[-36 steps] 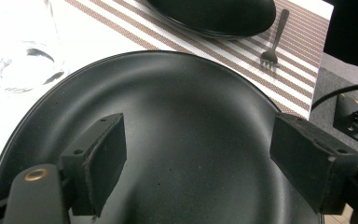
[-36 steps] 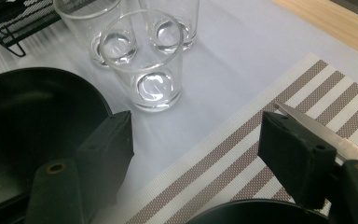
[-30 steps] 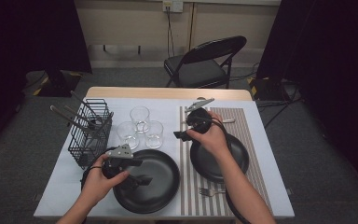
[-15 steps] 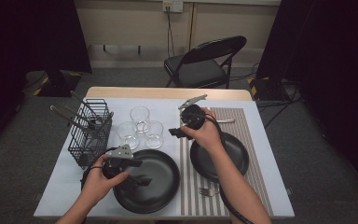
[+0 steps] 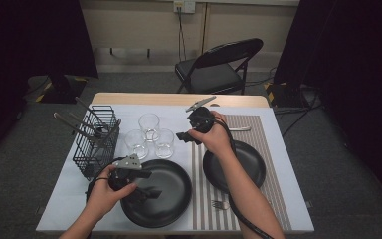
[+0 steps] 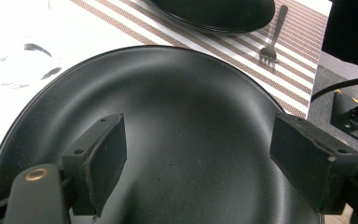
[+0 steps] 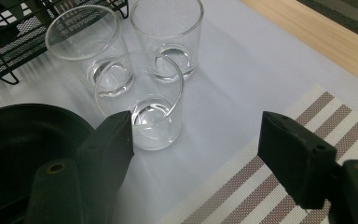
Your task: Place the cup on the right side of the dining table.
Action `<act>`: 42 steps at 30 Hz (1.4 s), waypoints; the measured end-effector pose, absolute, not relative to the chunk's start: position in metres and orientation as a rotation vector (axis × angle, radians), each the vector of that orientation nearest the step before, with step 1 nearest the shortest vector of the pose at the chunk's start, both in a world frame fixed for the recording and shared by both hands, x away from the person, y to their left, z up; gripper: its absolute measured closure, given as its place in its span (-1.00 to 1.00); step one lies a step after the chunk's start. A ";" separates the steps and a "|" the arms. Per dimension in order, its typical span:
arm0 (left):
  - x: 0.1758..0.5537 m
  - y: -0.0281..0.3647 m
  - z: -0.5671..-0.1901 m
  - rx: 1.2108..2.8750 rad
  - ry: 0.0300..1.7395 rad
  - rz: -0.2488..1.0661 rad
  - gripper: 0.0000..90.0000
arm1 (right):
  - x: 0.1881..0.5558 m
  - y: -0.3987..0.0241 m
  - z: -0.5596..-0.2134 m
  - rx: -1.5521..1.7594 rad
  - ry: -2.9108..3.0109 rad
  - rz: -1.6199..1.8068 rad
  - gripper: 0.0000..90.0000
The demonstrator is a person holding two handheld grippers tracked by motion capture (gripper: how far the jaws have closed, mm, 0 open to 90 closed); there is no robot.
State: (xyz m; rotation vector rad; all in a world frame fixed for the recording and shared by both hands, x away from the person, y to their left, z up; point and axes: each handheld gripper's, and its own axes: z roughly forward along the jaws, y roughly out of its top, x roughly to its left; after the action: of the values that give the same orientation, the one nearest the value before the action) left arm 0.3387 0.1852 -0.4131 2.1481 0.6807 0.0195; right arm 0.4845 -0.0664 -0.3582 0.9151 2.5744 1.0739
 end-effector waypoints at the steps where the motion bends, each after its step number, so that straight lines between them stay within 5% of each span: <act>1: 0.339 0.185 -0.413 2.148 0.681 0.020 -0.59 | 0.485 -0.065 -0.358 0.916 2.574 1.066 -0.42; 42: 0.337 0.182 -0.415 2.170 0.673 0.014 -0.59 | 0.502 -0.030 -0.367 0.927 2.594 1.026 -0.41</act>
State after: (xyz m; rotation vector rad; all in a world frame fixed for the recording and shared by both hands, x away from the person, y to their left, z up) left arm 0.3375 0.1821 -0.4154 2.1696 0.6726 0.0138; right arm 0.5024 -0.0302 -0.3671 0.9274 2.5937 1.0264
